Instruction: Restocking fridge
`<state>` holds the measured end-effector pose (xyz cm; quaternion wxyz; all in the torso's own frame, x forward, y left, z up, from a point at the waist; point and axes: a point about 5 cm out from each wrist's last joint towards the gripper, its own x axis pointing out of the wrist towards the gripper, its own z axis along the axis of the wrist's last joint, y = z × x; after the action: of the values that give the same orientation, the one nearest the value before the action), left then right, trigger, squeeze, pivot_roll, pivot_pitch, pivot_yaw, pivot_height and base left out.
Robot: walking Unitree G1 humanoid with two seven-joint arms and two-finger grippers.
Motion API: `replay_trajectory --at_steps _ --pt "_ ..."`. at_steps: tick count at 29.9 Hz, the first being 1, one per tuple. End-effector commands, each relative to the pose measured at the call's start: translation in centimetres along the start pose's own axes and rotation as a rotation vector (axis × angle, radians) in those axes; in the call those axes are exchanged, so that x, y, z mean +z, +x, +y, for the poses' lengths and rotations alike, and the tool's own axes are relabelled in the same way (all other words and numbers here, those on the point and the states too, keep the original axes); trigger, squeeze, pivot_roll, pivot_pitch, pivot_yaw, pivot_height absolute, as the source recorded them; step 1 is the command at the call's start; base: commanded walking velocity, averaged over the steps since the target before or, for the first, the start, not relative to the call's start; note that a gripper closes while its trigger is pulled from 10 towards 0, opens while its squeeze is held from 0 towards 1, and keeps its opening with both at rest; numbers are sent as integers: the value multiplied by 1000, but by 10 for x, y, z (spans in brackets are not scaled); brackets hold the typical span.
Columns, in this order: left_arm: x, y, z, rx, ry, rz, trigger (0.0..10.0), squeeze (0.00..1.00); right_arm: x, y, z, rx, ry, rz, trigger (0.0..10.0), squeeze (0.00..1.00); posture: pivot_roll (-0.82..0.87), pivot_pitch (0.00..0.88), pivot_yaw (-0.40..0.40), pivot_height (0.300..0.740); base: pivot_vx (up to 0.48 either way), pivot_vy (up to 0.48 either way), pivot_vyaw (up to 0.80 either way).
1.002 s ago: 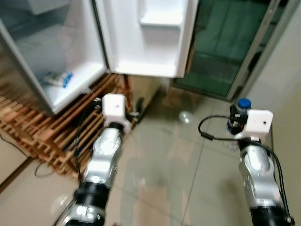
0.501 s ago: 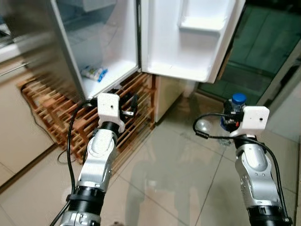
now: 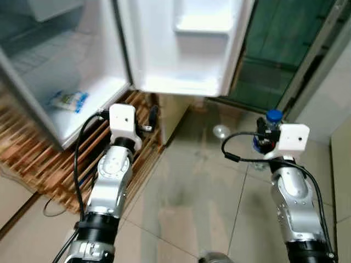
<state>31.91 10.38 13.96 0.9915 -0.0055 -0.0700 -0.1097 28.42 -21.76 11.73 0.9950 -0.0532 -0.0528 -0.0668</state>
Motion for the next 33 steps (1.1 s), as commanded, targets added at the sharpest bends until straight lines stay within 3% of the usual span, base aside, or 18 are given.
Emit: replay_trajectory --at_steps 1,13,18,22,33 --pt "2 -1 12 29 28 -2 10000 0 10 4 8 17 22 -44 10000 0 -136 26 15 740 480 0 0" --pt "3 2 17 54 11 0 10000 0 15 9 12 34 13 -58 10000 0 -136 23 21 740 472 0 0" --pt "3 1 15 51 2 -3 10000 0 16 11 16 51 -1 -60 10000 0 -135 22 22 740 461 0 794" --pt "6 5 14 56 14 -6 10000 0 26 15 25 78 27 -89 10000 0 -132 13 22 740 0 0 580" --pt "5 7 9 27 13 -5 10000 0 31 17 25 96 38 -102 10000 0 -137 0 23 740 0 0 0"
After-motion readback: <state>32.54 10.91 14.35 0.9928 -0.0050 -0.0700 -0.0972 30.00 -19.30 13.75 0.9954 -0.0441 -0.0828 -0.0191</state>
